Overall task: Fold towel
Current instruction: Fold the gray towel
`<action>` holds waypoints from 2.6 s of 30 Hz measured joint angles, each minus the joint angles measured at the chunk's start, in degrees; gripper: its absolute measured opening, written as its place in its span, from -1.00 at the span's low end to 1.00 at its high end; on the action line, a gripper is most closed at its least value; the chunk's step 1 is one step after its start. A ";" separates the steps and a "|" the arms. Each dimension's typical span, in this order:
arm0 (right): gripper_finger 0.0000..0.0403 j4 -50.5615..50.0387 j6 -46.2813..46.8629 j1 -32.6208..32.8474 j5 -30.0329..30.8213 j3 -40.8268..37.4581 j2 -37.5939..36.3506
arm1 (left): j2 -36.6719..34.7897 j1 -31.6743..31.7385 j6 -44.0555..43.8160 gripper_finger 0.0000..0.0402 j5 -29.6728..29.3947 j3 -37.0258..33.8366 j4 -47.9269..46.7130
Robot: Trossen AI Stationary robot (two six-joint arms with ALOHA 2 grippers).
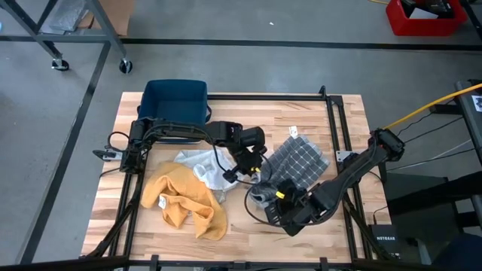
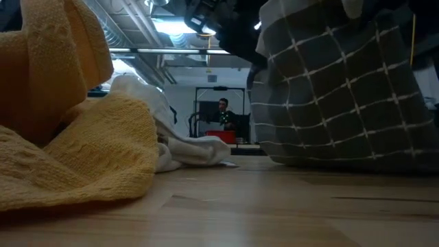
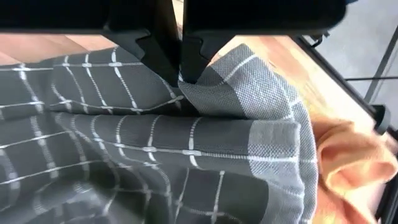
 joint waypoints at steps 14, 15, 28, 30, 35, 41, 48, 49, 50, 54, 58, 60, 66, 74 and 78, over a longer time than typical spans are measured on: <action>-0.96 -13.60 11.33 0.00 -3.89 4.27 -0.02 | 0.00 1.01 -10.37 -1.00 -4.90 0.00 13.53; -0.96 -14.50 12.03 0.00 -4.11 4.27 -0.02 | 0.00 1.18 -10.78 -1.00 -5.59 0.00 14.03; -0.96 -26.15 19.68 -0.02 -7.70 4.27 -0.02 | 0.19 3.38 -12.42 -1.00 -8.44 0.00 21.15; -0.96 -27.31 20.85 -0.01 -7.72 4.27 -0.02 | 0.47 3.55 -12.42 -1.00 -8.66 0.00 22.53; -0.96 -31.45 22.60 0.00 -7.83 4.27 0.00 | 2.67 3.70 -12.26 -1.00 -9.75 0.00 25.11; -0.96 -36.32 23.92 -0.01 -9.53 4.27 0.00 | 4.92 4.40 -12.32 -1.00 -10.06 -0.02 29.70; -0.96 -38.91 24.89 -0.02 -10.23 3.54 0.00 | 6.65 5.42 -11.97 -1.00 -10.42 -0.02 34.58; -0.96 -38.83 24.94 -0.04 -10.29 3.15 0.00 | 6.70 5.49 -11.71 -1.00 -10.46 -0.07 34.82; -0.96 -38.98 24.99 -0.09 -10.74 2.59 0.00 | 6.83 5.51 -11.00 -1.00 -10.52 -0.09 35.28; -0.96 -38.98 26.53 -0.09 -11.28 0.28 0.04 | 7.18 5.40 -9.18 -1.00 -10.65 -0.09 36.44; -0.96 -38.91 26.67 -0.12 -12.27 -1.44 0.04 | 7.89 5.44 -7.46 -1.00 -10.74 -0.07 36.50; -0.96 -38.99 26.69 -0.11 -12.28 -2.34 0.04 | 8.49 5.44 -6.44 -1.00 -10.93 -0.07 37.04; -0.96 -38.94 26.54 -0.09 -13.37 -5.62 0.04 | 10.61 5.57 -5.93 -1.00 -13.03 -0.08 42.34; -0.96 -38.91 26.48 -0.11 -13.47 -11.72 0.04 | 12.11 5.79 -1.98 -1.00 -14.44 -0.07 45.85; -0.96 -38.95 26.39 -0.09 -13.78 -14.09 0.04 | 12.89 5.79 1.49 -1.00 -14.87 -0.02 47.20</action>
